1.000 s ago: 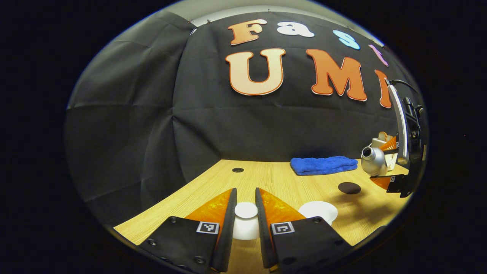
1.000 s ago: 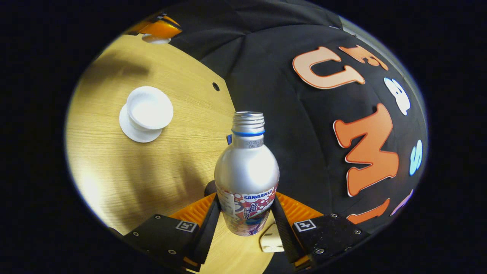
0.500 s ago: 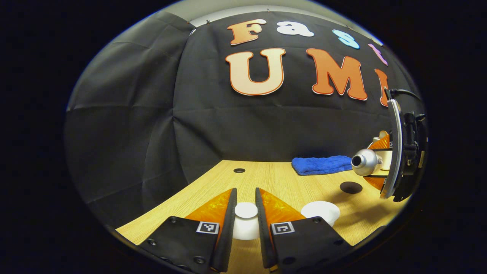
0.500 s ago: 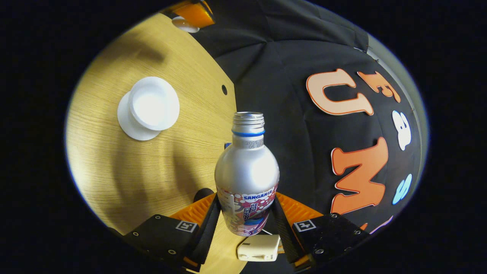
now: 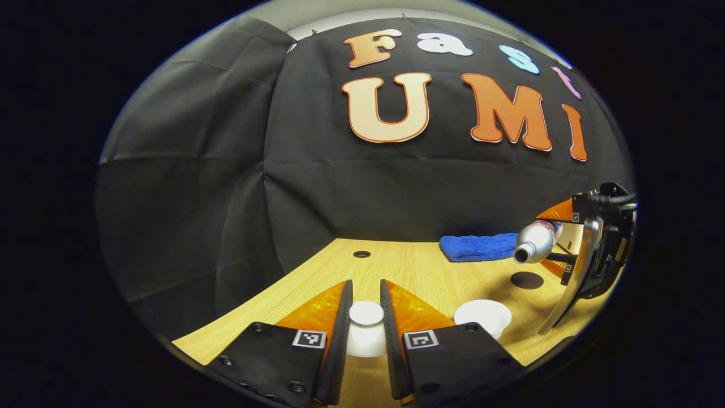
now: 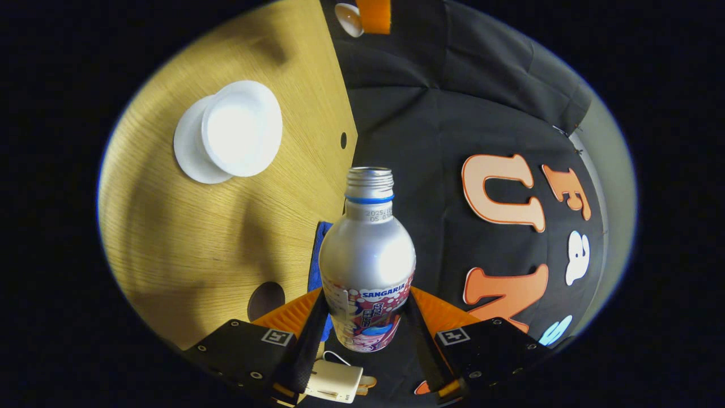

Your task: Open the teacup lid with one hand, grasp the water bottle and pour water into the teacup with the other hand; after pouring, place the water bottle on the coaster and then close the teacup lid.

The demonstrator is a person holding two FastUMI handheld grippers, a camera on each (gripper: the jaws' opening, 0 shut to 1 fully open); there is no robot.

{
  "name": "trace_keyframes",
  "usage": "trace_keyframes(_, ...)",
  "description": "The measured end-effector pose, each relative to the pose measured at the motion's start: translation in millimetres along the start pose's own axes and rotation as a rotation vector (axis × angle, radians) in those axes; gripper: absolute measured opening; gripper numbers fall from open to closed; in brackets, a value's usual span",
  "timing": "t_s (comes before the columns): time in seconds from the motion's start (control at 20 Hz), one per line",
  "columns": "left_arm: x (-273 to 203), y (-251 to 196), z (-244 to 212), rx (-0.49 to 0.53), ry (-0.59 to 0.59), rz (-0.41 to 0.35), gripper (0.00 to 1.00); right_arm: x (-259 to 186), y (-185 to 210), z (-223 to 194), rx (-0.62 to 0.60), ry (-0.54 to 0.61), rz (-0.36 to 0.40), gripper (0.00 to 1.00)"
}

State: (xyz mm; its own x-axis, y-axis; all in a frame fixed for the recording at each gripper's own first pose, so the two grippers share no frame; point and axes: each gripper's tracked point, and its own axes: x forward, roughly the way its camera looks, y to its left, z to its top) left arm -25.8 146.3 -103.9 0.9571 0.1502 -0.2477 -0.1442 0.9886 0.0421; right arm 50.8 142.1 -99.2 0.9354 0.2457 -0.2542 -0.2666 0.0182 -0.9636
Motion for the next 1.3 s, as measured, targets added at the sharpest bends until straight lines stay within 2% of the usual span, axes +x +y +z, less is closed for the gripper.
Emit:
trace_keyframes(0.25, 0.5, 4.7, -3.5, 0.0, 0.008, 0.011, 0.36, -1.4, -2.4, 0.7, -0.08, -0.037, -0.054, 0.77)
trace_keyframes(0.3, 1.8, 4.9, -4.4, 0.0, 0.01, 0.012, 0.33, -2.0, -2.4, 1.8, -0.092, -0.043, -0.062, 0.77)
trace_keyframes(0.35, 2.2, 4.4, -5.4, 0.0, 0.011, 0.013, 0.36, -2.3, -4.1, 2.3, -0.109, -0.047, -0.078, 0.77)
trace_keyframes(0.6, 0.8, 6.6, -8.2, -0.005, 0.017, 0.017, 0.36, -0.9, -11.8, 2.9, -0.205, -0.056, -0.176, 0.77)
trace_keyframes(1.0, 4.4, 7.1, -8.3, -0.009, 0.016, 0.019, 0.36, -4.5, -14.9, 6.1, -0.27, -0.068, -0.301, 0.77)
trace_keyframes(1.15, 3.2, 9.6, -17.5, -0.009, 0.035, 0.02, 0.36, -5.3, -20.8, 5.8, -0.328, -0.071, -0.383, 0.77)
trace_keyframes(1.3, 3.8, 13.5, -21.4, -0.016, 0.045, 0.03, 0.36, -1.8, -23.9, 2.9, -0.321, -0.053, -0.399, 0.77)
